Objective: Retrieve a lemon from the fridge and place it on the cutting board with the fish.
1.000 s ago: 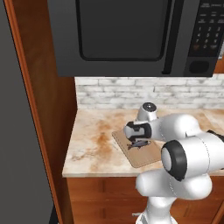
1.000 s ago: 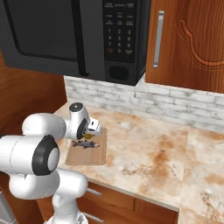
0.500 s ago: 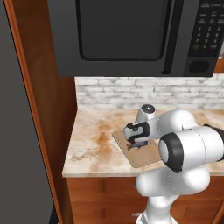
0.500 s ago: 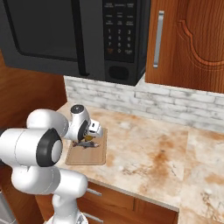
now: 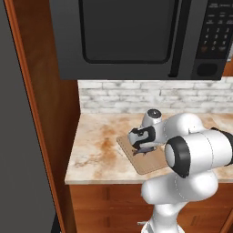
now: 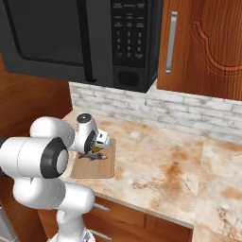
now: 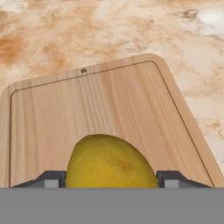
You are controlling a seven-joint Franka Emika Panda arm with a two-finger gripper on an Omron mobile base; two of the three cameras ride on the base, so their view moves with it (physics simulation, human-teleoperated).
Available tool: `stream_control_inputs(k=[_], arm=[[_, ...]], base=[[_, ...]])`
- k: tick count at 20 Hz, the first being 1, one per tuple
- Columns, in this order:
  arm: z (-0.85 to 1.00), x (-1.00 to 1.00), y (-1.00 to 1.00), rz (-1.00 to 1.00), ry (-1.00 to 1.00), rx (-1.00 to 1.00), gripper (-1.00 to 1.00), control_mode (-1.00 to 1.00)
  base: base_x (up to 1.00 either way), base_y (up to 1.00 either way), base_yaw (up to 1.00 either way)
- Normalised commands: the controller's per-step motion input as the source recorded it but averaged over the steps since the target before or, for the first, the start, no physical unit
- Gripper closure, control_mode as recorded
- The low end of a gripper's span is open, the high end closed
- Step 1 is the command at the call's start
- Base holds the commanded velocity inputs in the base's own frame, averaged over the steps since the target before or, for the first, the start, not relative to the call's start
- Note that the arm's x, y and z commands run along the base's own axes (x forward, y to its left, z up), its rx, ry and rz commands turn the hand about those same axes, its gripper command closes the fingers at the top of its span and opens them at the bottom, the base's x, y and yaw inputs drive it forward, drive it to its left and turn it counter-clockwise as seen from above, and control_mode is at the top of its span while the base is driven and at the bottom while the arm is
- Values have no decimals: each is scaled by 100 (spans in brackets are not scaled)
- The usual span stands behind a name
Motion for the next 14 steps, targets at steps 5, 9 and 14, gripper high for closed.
stream_control_inputs(k=[5, 9, 14], arm=[[0, 0, 0, 0, 0, 0, -100, -100], [17, 1, 0, 0, 4, 0, -100, -100], [46, -3, 0, 0, 5, 0, -100, -100]], base=[[0, 0, 0], [0, 0, 0], [0, 0, 0]])
